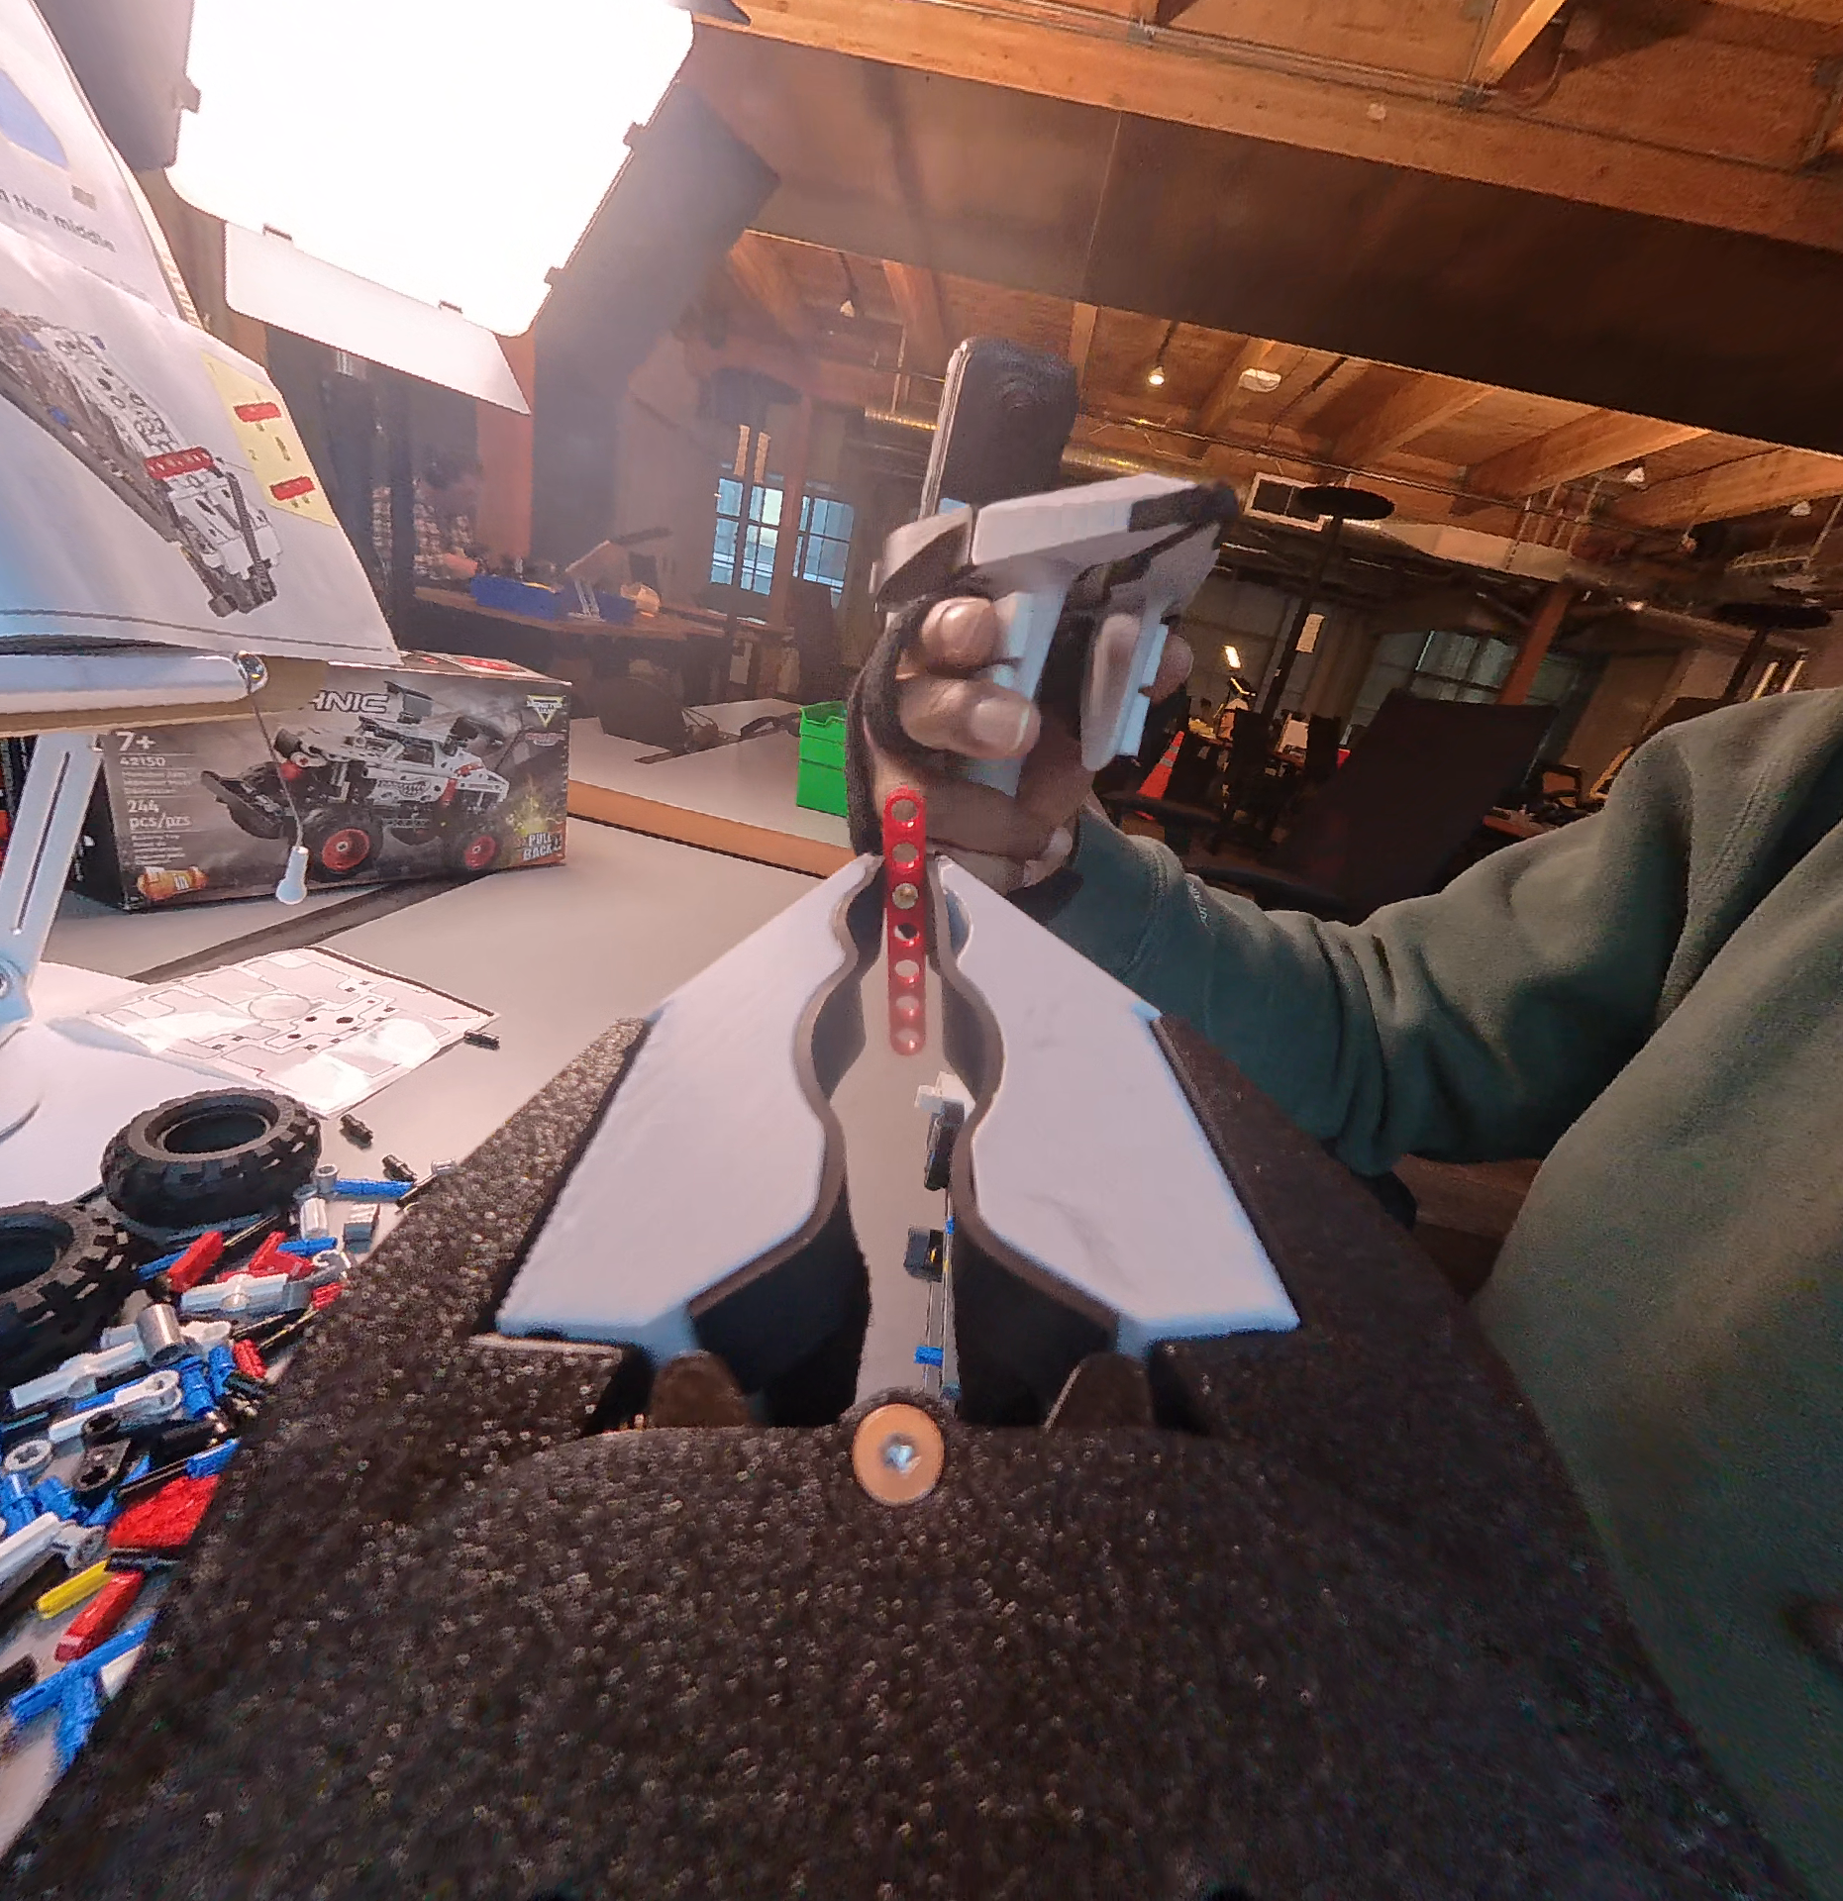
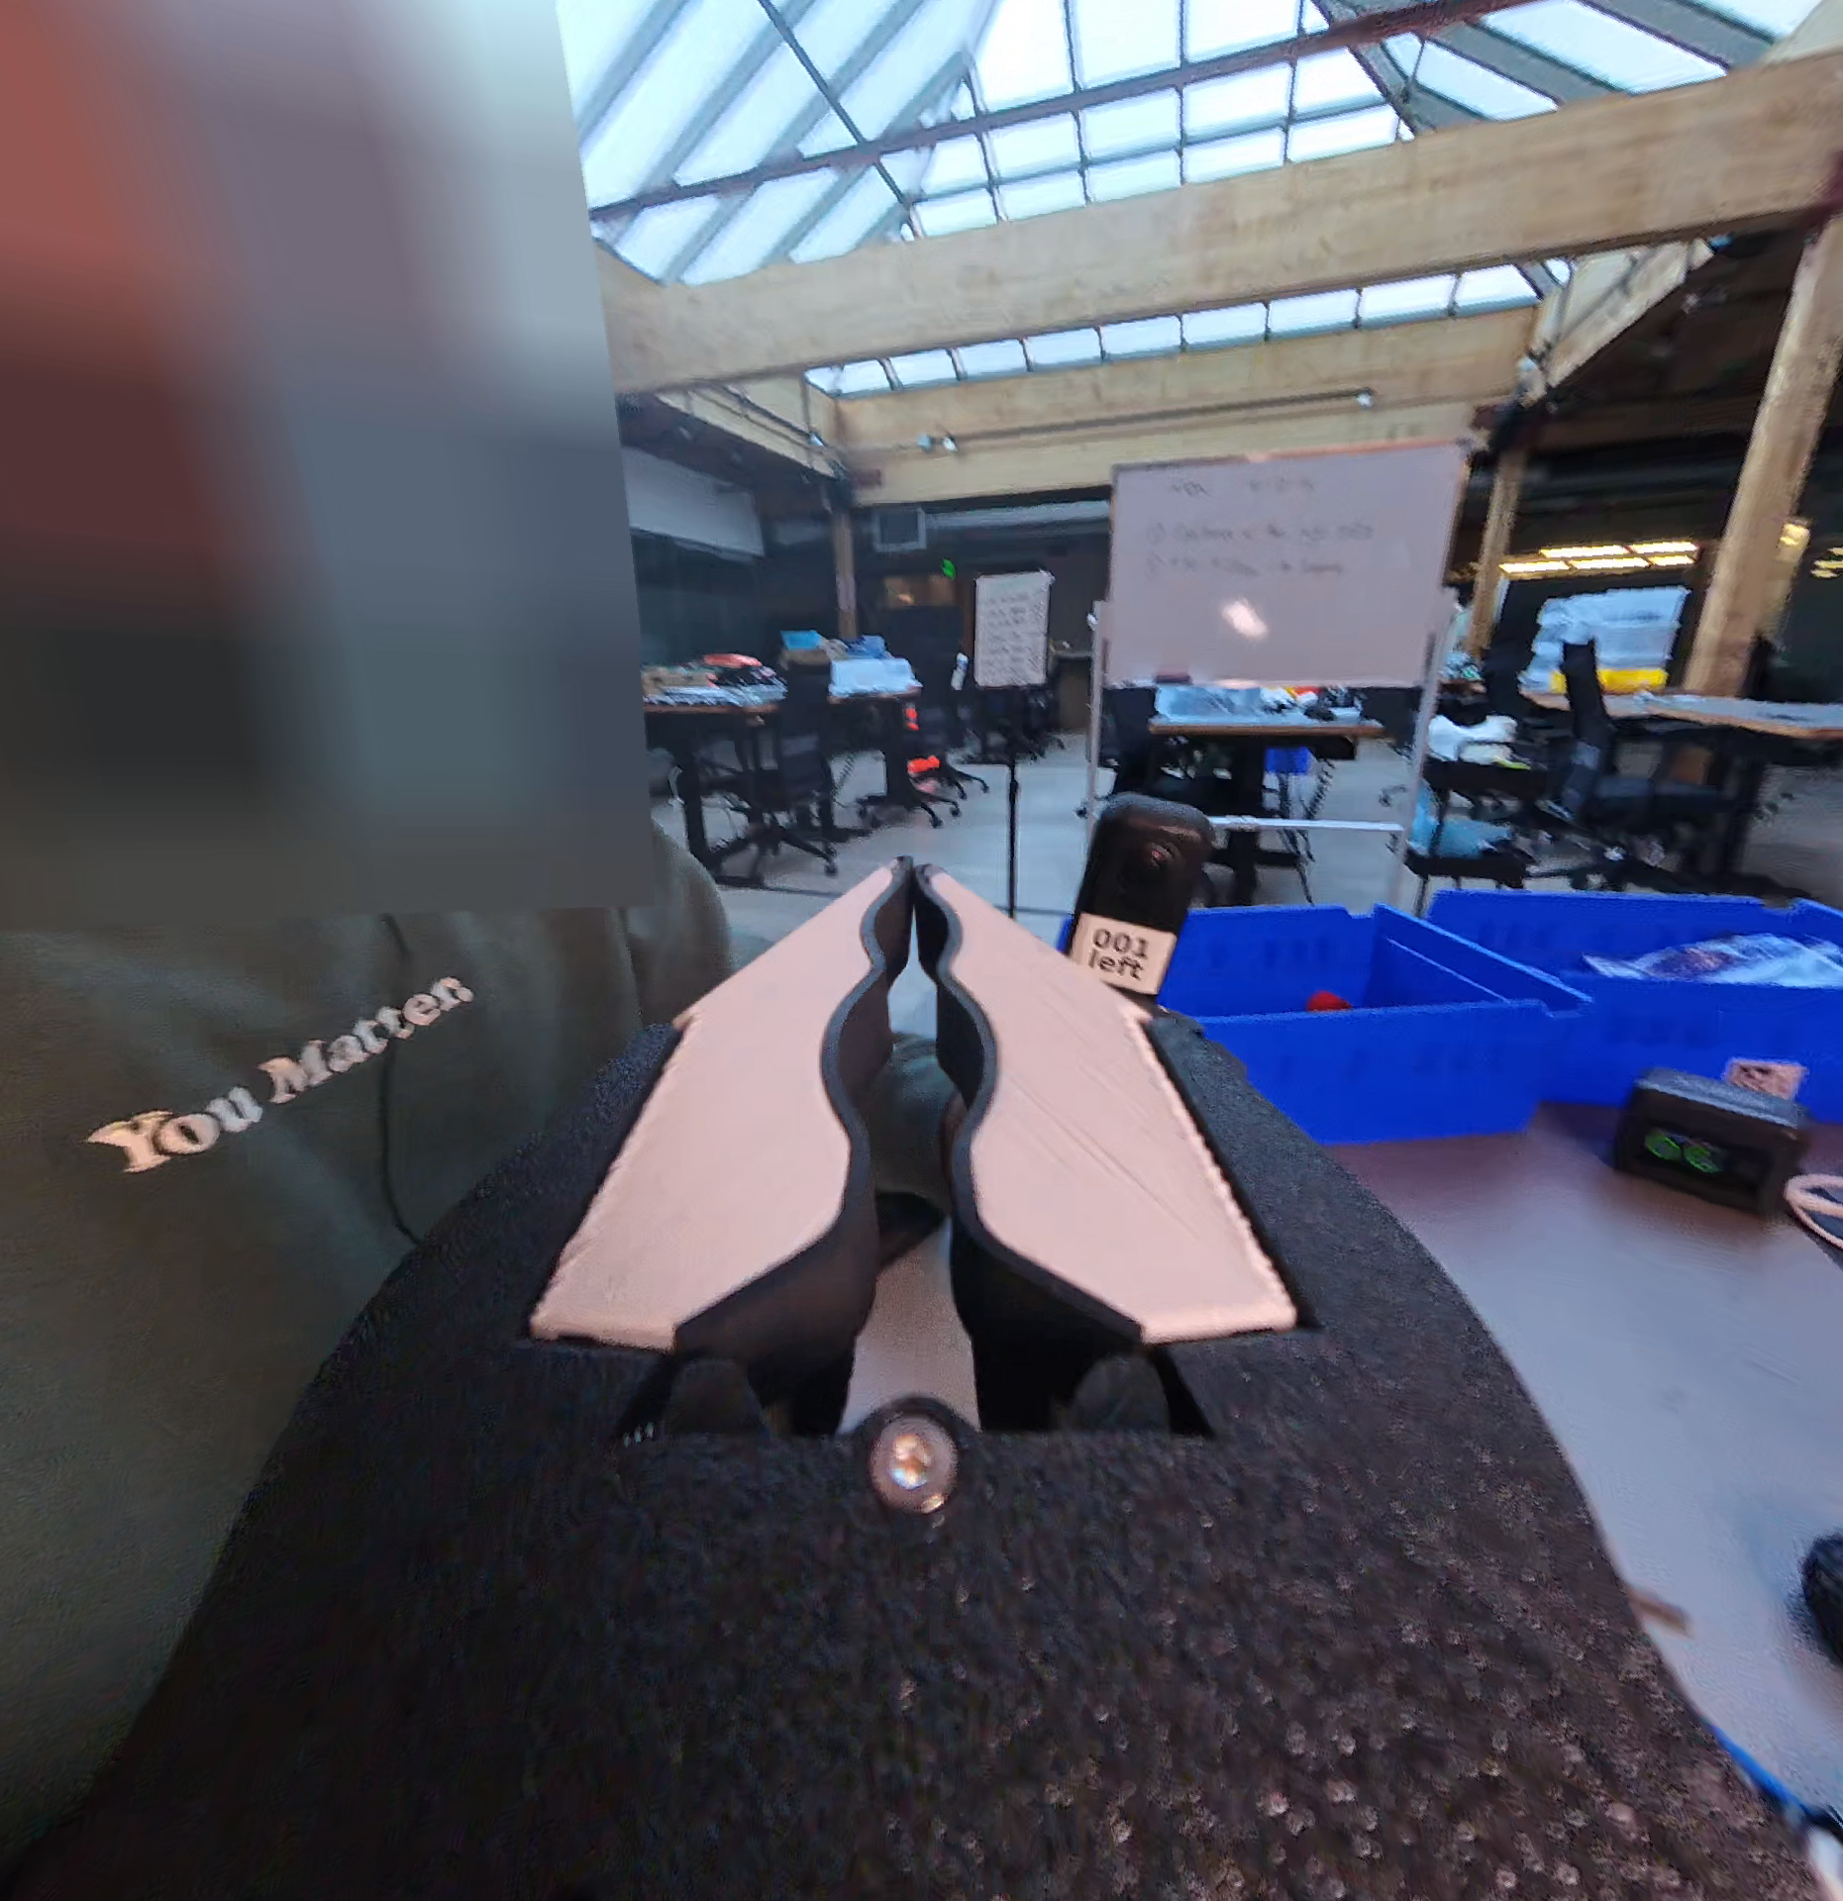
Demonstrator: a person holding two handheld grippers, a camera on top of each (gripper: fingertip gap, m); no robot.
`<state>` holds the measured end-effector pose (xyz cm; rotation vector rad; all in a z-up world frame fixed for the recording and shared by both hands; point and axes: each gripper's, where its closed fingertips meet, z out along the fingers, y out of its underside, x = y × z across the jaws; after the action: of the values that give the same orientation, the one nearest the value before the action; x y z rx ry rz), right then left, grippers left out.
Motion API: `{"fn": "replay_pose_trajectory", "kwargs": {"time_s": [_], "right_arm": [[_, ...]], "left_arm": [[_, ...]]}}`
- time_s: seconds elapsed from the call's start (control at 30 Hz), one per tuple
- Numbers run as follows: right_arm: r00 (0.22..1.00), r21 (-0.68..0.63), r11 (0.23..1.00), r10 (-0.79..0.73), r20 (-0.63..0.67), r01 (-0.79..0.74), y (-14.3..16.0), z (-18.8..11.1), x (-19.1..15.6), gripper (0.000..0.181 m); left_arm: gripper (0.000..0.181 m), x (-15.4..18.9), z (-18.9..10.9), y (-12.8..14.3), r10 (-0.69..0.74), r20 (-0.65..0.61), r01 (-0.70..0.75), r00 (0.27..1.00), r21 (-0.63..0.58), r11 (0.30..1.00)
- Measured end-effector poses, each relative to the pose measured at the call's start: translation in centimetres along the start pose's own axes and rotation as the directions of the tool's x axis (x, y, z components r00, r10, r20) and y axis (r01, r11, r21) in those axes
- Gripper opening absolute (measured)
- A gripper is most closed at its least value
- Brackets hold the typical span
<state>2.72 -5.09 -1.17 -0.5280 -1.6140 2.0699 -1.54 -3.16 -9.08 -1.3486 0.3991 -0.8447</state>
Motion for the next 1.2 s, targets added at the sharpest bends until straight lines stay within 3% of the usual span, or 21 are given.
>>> {"fn": "replay_pose_trajectory", "kwargs": {"time_s": [0.13, 0.3, 0.4, 0.53, 0.67, 1.2], "right_arm": [[0.986, 0.11, 0.993, 0.022, 0.163, -0.04, -1.9, -1.0, -2.6, 0.0], [0.969, 0.071, 0.995, 0.048, 0.243, -0.067, -1.3, -1.6, -3.7, 0.0], [0.986, -0.042, 0.998, 0.05, 0.158, -0.044, 0.7, -1.1, -2.4, 0.002], [0.992, -0.341, 0.939, -0.086, -0.088, 0.051, 5.6, -0.7, 1.4, 0.019], [0.963, -0.463, 0.88, -0.208, -0.17, 0.108, 7.4, -0.7, 3.1, 0.015], [0.949, -0.519, 0.847, -0.247, -0.198, 0.113, 8.6, -1.1, 4.0, 0.006]], "left_arm": [[0.006, 0.2, 0.1, 0.0, 0.007, -0.004, -0.007, 1.0, -0.001, 1.0], [0.006, 0.7, 0.2, -0.2, 0.024, -0.006, -0.023, 1.0, 0.001, 1.0], [0.006, 1.1, 0.3, -0.1, 0.028, -0.011, -0.028, 1.0, -0.001, 1.0], [0.007, 1.2, 0.4, 0.0, 0.009, -0.02, -0.009, 1.0, 0.005, 1.0], [0.006, 1.0, 0.4, 0.2, -0.017, -0.03, 0.017, 0.999, 0.012, 1.0], [0.006, 1.3, 0.4, 0.3, -0.055, -0.061, 0.057, 0.997, 0.024, 0.998]]}}
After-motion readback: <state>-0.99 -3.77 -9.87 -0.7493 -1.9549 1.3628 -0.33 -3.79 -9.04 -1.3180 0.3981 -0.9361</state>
